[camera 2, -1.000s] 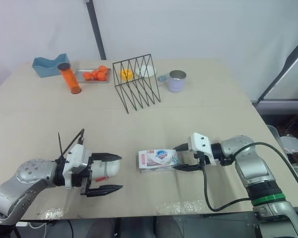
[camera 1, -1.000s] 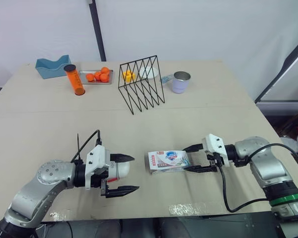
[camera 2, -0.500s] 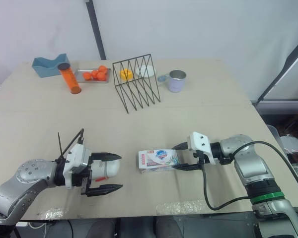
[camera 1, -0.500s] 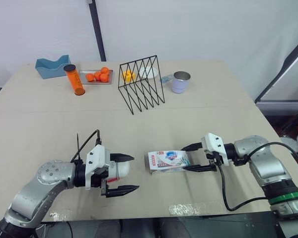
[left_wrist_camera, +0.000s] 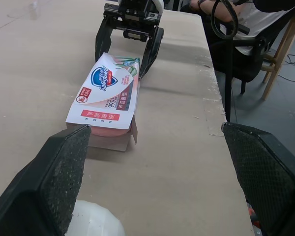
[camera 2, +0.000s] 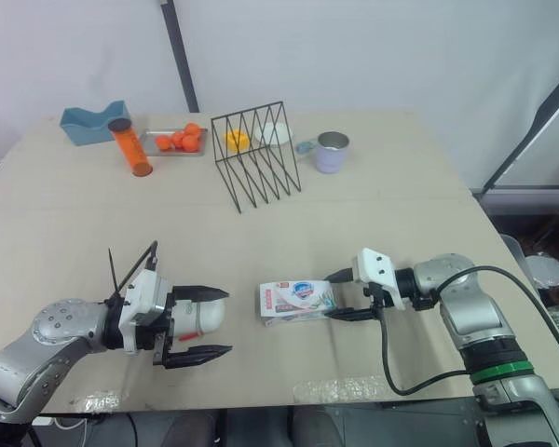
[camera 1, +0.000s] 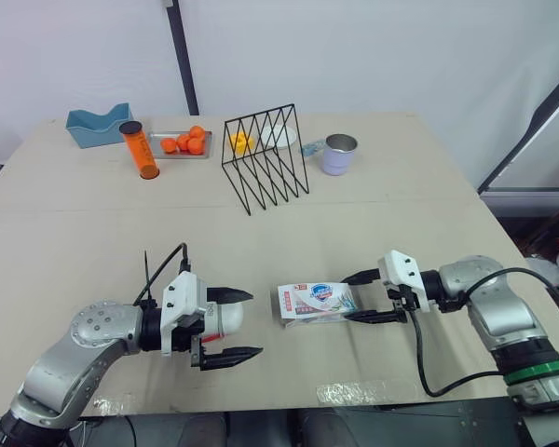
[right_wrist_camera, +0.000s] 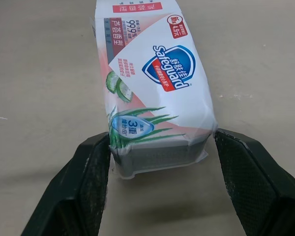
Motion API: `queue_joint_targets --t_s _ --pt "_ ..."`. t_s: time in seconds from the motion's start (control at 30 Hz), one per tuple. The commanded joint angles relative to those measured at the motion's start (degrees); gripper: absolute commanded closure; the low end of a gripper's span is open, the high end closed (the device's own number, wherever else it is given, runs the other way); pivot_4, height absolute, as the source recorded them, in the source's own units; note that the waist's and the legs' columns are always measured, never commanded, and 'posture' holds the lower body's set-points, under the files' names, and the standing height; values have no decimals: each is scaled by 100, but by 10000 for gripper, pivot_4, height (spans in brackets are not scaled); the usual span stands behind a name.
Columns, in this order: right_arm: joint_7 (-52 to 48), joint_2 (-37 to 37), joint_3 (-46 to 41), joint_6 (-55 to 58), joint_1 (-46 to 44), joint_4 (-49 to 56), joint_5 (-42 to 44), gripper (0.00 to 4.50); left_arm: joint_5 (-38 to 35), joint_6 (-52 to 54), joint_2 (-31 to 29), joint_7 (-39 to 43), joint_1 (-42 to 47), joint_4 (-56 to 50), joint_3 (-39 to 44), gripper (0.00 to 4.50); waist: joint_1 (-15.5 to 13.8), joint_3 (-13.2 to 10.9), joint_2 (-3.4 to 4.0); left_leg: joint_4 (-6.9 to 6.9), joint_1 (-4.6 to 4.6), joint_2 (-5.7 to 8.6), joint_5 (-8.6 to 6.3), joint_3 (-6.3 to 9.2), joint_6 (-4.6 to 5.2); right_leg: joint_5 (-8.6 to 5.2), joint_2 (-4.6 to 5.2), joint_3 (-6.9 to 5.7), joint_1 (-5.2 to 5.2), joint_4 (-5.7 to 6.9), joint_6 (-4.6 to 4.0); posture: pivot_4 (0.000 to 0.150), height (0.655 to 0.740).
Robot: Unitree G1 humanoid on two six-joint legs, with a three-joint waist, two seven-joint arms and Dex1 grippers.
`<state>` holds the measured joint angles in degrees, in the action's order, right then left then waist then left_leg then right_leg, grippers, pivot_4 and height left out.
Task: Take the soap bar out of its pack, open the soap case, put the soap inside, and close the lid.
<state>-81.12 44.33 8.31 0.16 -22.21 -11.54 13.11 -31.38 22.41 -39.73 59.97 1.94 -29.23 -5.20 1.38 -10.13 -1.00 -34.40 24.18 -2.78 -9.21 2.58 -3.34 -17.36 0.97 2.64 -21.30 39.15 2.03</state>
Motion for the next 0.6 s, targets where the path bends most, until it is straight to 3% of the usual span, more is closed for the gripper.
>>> queue_joint_targets --t_s 0.03,0.2,0.33,0.6 --pt "-14 54 -74 11 18 137 45 10993 8 -86 -26 6 -1 -120 34 0 0 0 0 0 0 0 0 0 0 0 0 0 0 0 0 1500 7400" --pt "7 47 -74 37 18 186 51 10993 6 -74 -25 16 18 -112 20 0 0 0 0 0 0 0 0 0 0 0 0 0 0 0 0 1500 7400" --pt "28 37 -83 55 18 207 55 23012 15 -71 -20 25 54 -92 1 0 0 0 0 0 0 0 0 0 0 0 0 0 0 0 0 1500 7400" --pt "54 72 -103 58 48 222 43 23012 16 -65 -18 44 69 -81 -17 0 0 0 0 0 0 0 0 0 0 0 0 0 0 0 0 1500 7400"
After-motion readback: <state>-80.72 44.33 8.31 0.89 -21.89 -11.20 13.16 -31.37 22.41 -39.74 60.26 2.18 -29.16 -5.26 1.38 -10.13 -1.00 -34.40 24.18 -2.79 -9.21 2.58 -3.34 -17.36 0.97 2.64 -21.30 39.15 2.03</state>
